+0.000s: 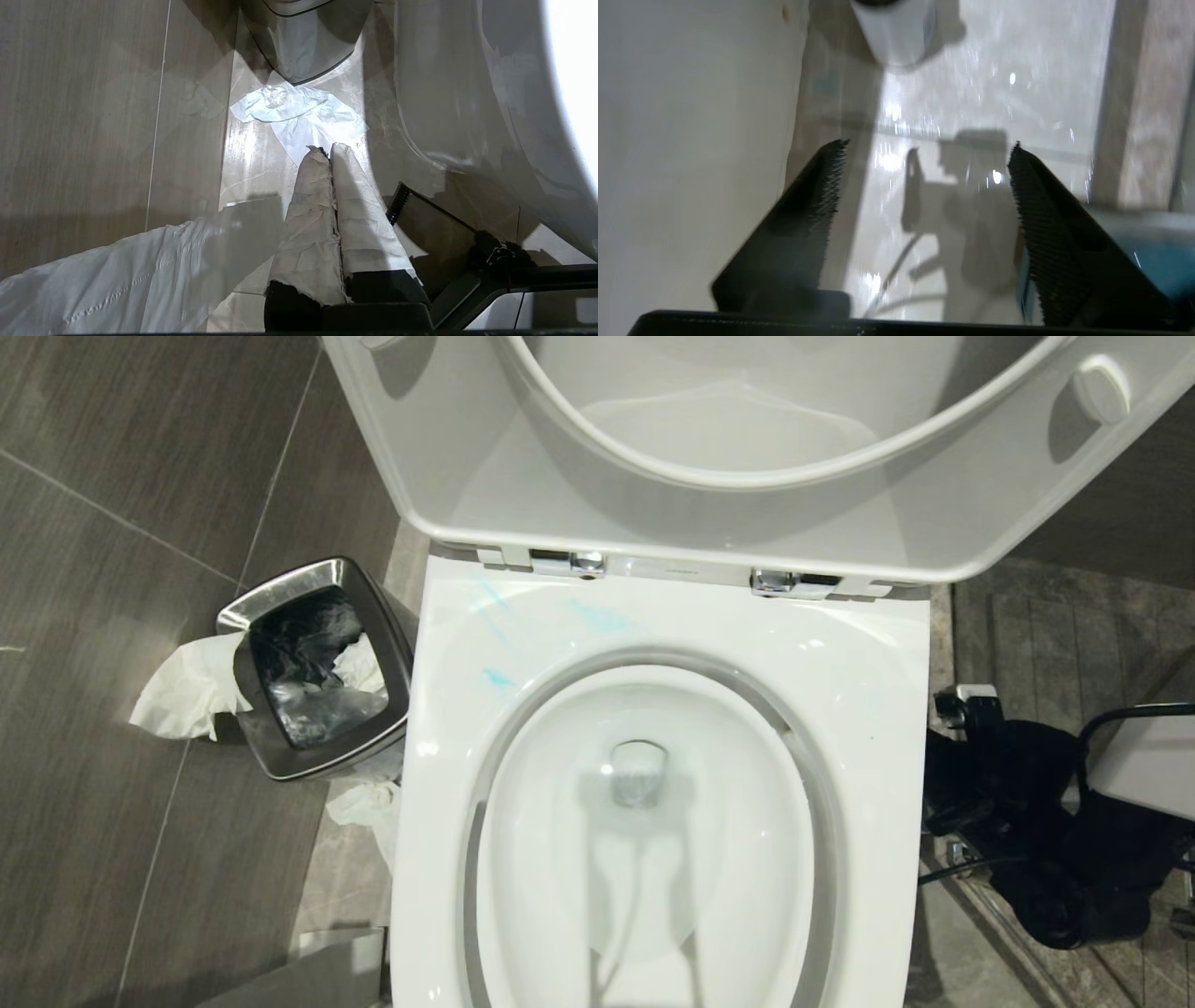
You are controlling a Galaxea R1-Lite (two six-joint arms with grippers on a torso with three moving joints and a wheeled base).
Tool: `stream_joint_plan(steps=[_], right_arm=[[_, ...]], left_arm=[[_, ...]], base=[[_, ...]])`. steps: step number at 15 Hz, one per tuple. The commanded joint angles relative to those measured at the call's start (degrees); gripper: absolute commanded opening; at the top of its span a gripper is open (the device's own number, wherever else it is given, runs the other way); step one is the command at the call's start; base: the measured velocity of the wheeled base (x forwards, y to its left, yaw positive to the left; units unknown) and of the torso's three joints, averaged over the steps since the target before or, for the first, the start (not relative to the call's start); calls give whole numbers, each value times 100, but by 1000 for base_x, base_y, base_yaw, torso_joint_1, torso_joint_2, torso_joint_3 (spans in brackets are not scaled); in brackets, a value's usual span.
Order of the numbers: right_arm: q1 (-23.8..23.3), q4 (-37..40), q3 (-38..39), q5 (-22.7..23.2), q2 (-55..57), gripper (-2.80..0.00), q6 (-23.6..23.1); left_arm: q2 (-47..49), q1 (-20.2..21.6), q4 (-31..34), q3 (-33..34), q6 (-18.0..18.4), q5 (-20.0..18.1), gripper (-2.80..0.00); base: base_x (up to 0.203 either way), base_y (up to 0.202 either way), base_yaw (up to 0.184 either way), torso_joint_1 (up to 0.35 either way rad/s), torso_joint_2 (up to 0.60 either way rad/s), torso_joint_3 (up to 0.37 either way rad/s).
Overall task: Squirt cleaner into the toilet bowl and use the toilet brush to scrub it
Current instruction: Pour in the cleaning agent
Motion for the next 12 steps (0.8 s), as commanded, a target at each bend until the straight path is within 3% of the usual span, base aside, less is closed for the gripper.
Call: stream_joint_plan(steps=[1, 8, 12], right_arm=[[33, -51, -585, 0, 377, 0, -87], [197, -51, -2078, 56, 1026, 0, -449], [200, -51, -2747, 408, 1374, 0, -852]], left_arm=[[9, -2, 2, -1, 0, 1, -280], [9, -2, 2, 1, 0, 1, -280], [9, -2, 2, -1, 0, 1, -280]], base=[[0, 0, 0, 0, 0, 0], [0, 0, 0, 0, 0, 0], [0, 0, 0, 0, 0, 0]])
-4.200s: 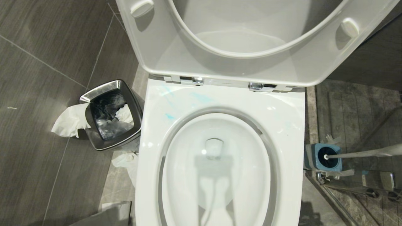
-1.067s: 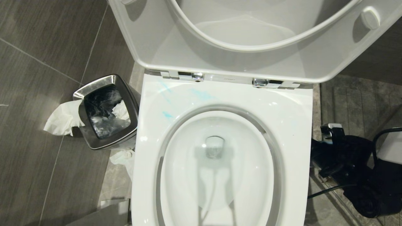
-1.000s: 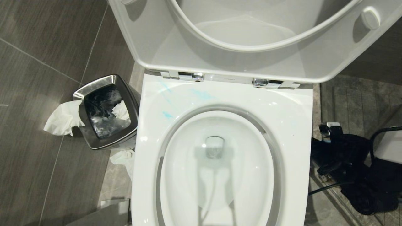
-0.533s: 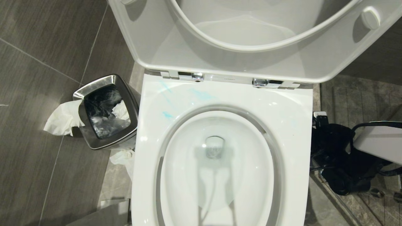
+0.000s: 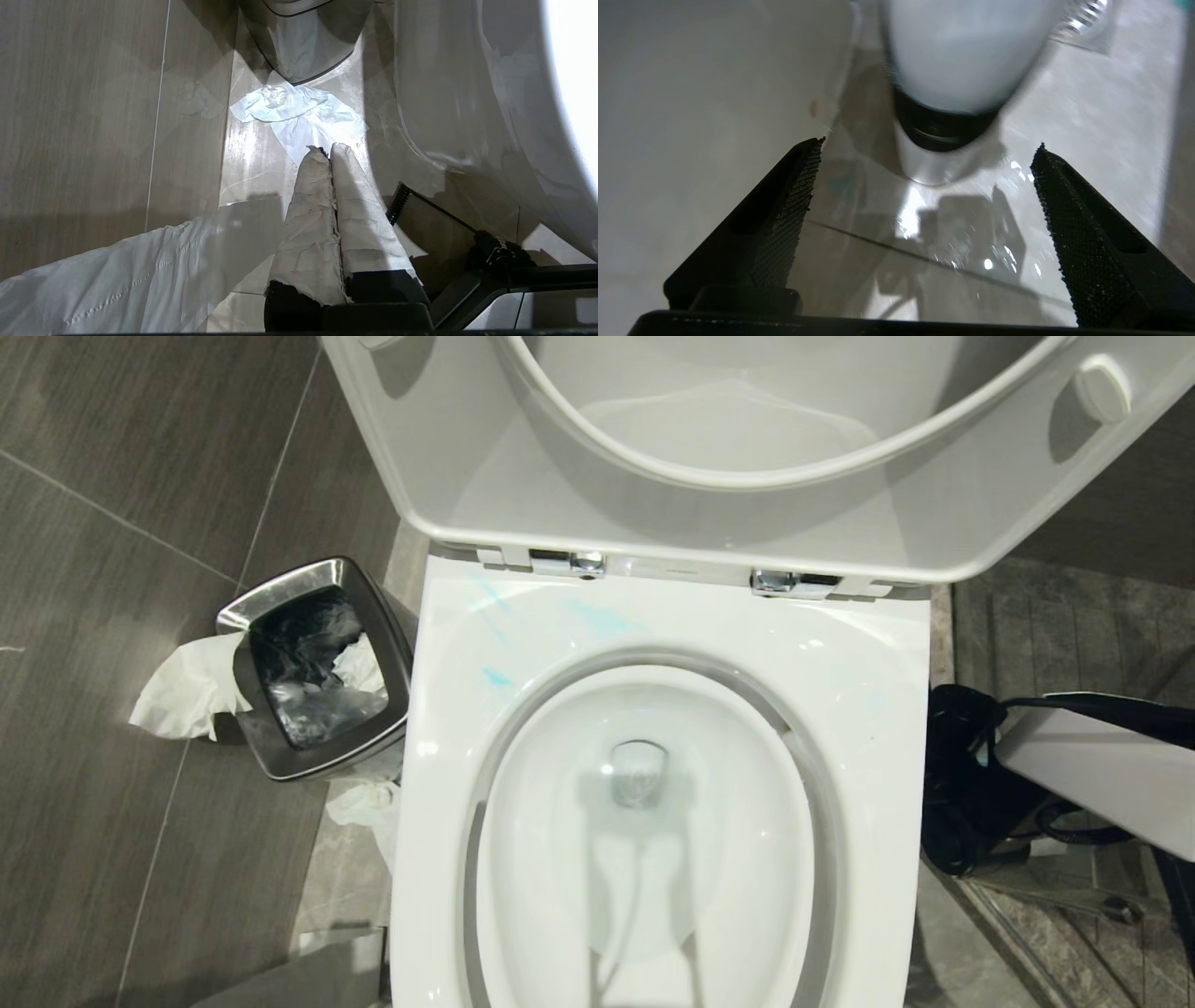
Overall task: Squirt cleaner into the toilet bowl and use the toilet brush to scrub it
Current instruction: Pour in the cleaning agent
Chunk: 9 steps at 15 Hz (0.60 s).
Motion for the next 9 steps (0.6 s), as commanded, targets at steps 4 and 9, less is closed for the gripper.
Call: stream_joint_plan(steps=[4, 9], right_arm=[[-5, -54, -869, 69, 438, 0, -301], [-16, -54, -1510, 155, 678, 0, -581]], left_arm=[[9, 0, 0, -4, 2, -3, -280], [9, 0, 0, -4, 2, -3, -280]], base=[[0, 0, 0, 0, 0, 0], [0, 0, 0, 0, 0, 0]])
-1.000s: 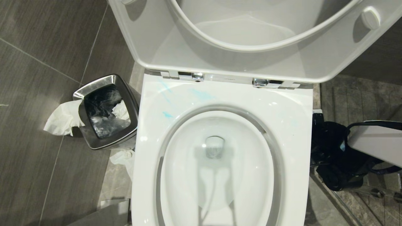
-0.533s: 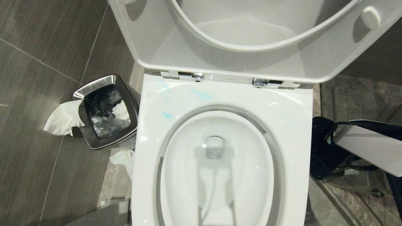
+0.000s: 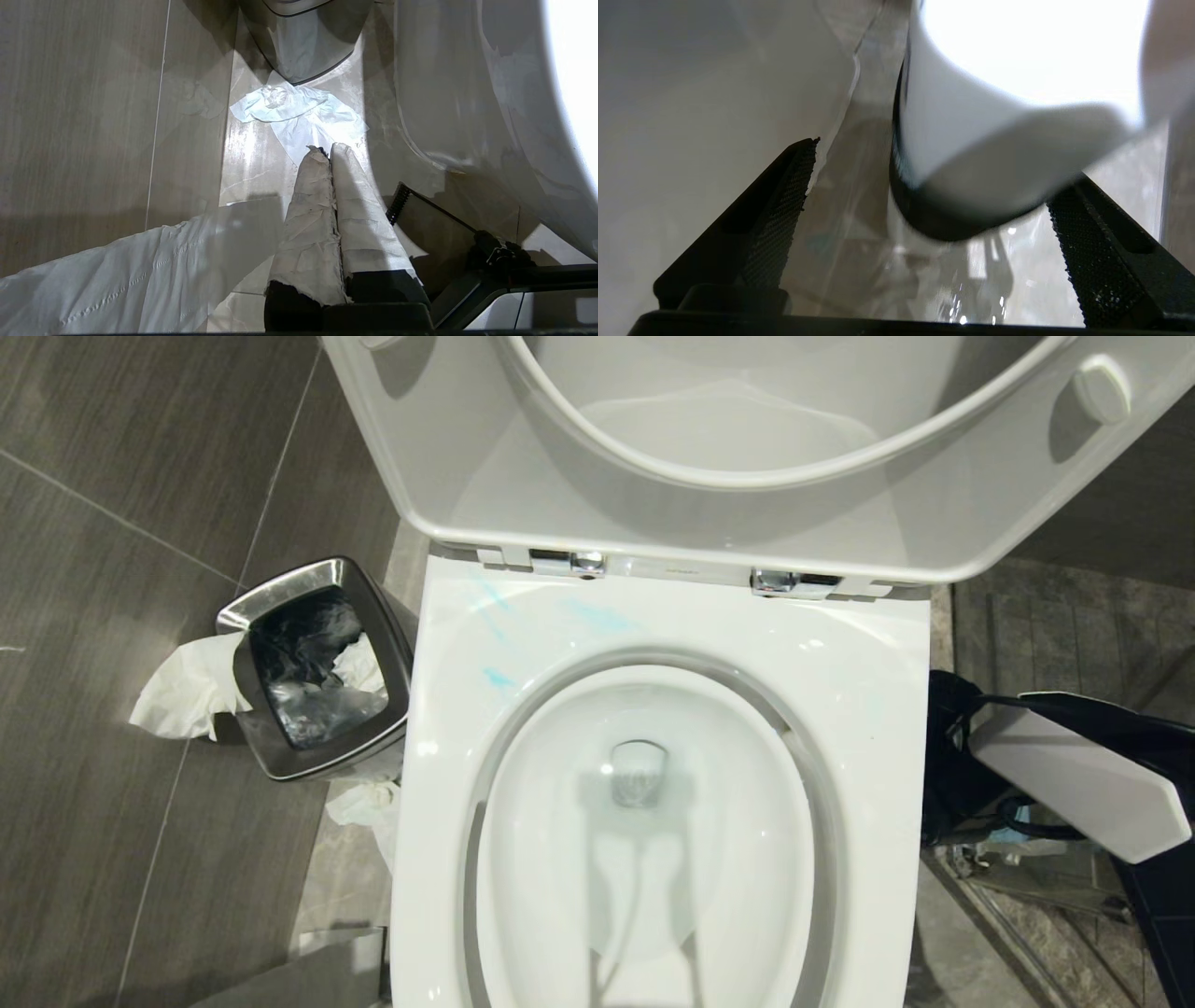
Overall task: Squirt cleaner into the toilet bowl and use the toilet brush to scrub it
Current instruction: Pour in the cleaning agent
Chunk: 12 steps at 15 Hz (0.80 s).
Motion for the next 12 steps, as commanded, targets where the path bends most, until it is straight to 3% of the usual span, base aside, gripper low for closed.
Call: stream_joint_plan(steps=[1, 12], right_arm=[[0, -54, -304, 18, 192, 0, -99], [0, -54, -1325, 53, 551, 0, -301]], left_arm=[[9, 0, 2, 1, 2, 0, -280], [9, 0, 2, 1, 2, 0, -280]], base=[[0, 0, 0, 0, 0, 0], [0, 0, 0, 0, 0, 0]])
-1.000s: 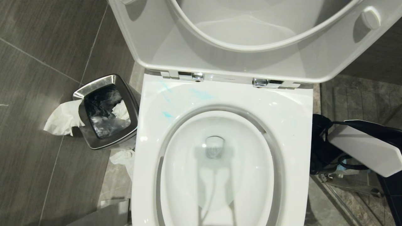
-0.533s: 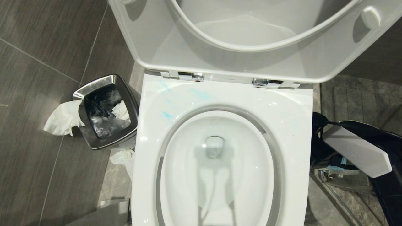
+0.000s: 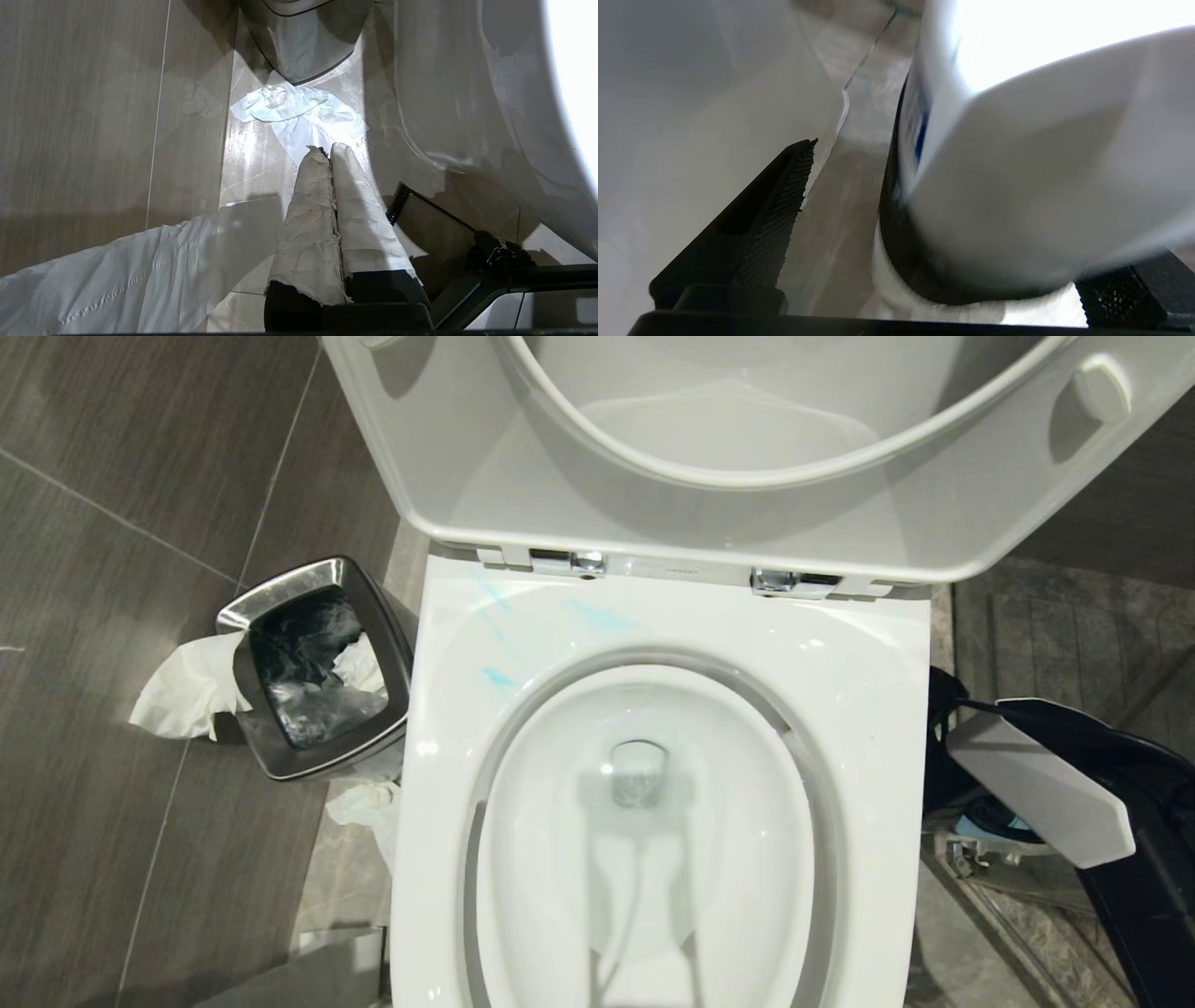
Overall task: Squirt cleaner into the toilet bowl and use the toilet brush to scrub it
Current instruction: Pour in the cleaning agent
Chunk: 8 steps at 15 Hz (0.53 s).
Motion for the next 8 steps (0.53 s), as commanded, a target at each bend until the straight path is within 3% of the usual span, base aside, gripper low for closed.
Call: stream_joint_plan(steps=[1, 8], right_arm=[[2, -51, -192, 4, -26, 0, -22], [11, -51, -172, -20, 71, 0, -106]], left_arm=[[9, -2, 0, -1, -3, 0, -280], [9, -2, 0, 6, -3, 0, -280]], base=[[0, 0, 0, 0, 0, 0], [0, 0, 0, 0, 0, 0]])
